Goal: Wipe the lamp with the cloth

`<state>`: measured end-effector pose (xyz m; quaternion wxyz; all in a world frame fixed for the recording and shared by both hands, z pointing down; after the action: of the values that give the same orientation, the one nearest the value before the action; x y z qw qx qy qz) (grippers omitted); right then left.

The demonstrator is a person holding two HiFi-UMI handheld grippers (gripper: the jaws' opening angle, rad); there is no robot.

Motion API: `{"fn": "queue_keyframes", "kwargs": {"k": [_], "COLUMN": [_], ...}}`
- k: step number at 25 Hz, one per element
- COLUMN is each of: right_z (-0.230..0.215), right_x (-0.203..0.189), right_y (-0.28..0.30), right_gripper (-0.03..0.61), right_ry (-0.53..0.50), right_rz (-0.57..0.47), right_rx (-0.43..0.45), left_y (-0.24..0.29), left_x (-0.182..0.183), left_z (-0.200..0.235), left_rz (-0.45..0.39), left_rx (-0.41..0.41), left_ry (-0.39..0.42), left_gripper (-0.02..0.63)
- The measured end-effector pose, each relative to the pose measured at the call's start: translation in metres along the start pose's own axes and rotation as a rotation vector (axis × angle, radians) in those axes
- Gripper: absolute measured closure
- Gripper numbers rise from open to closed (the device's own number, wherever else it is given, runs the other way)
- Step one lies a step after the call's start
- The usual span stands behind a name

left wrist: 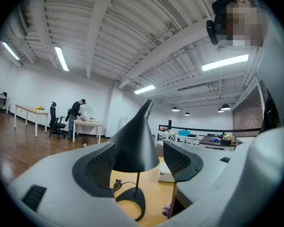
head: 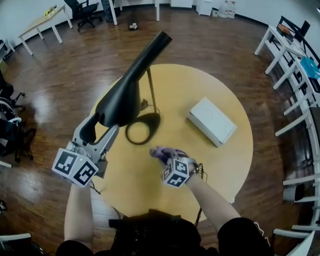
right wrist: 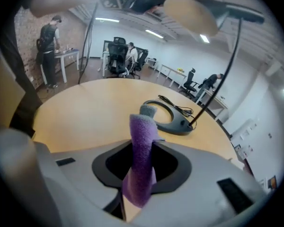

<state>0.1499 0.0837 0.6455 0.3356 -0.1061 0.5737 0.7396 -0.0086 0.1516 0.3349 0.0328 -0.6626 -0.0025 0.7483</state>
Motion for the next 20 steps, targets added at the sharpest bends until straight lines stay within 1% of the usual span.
{"fn": "queue_keyframes", "kwargs": {"k": [3, 4, 7, 10, 13, 17, 18, 19, 20], "right_z": [-0.001, 0.000, 0.002, -0.001, -0.006, -0.016, -0.021, -0.026, -0.030], "right_x": [-0.021, -0.028, -0.045, -0.044, -0.039, -0.028, -0.022, -0.017, -0.012], "right_y": [-0.030, -0.039, -0.060, -0.089, -0.125, -0.165, -0.176, -0.187, -0.198], "right_gripper": [0.468, 0.451, 0.369, 0.367, 0.368, 0.370, 0.379, 0.408, 0.419], "right_ry": [0.082, 0.119, 0.256, 0.374, 0.466, 0.602, 0.629, 0.651, 0.669], "right_rz": [-0.011, -0.012, -0.045, -0.157, -0.280, -0.433, -0.473, -0.514, -0.552], "right_rx": [-0.002, 0.014, 0.063, 0.059, 0.032, -0.019, -0.040, -0.064, -0.089], "left_y": [-0.021, -0.028, -0.048, -0.069, -0.085, -0.100, -0.102, -0.104, -0.106], "left_x": [-0.009, -0.015, -0.036, -0.057, -0.070, -0.070, -0.069, -0.068, -0.068], "left_z": [-0.013, -0.019, -0.037, -0.059, -0.080, -0.092, -0.091, -0.089, -0.087], "left_rz": [-0.041, -0.042, -0.023, 0.004, -0.014, -0.053, -0.062, -0.068, -0.070], "left_rx": [0.026, 0.031, 0.050, 0.070, 0.073, 0.030, 0.017, 0.004, -0.009], "left_ry": [-0.056, -0.078, -0.134, -0.170, -0.207, -0.217, -0.221, -0.228, -0.237], "left_gripper": [0.309, 0.310, 0.309, 0.310, 0.310, 0.310, 0.317, 0.325, 0.333]}}
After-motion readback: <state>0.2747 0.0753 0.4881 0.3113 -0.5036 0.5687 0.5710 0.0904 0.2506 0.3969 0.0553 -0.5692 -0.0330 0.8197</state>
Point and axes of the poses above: the fingertips, and each gripper's own axes: y forward along the fingers, z to its left, x out of its top, the point moved 2 cm from there along -y, backward along the fingers
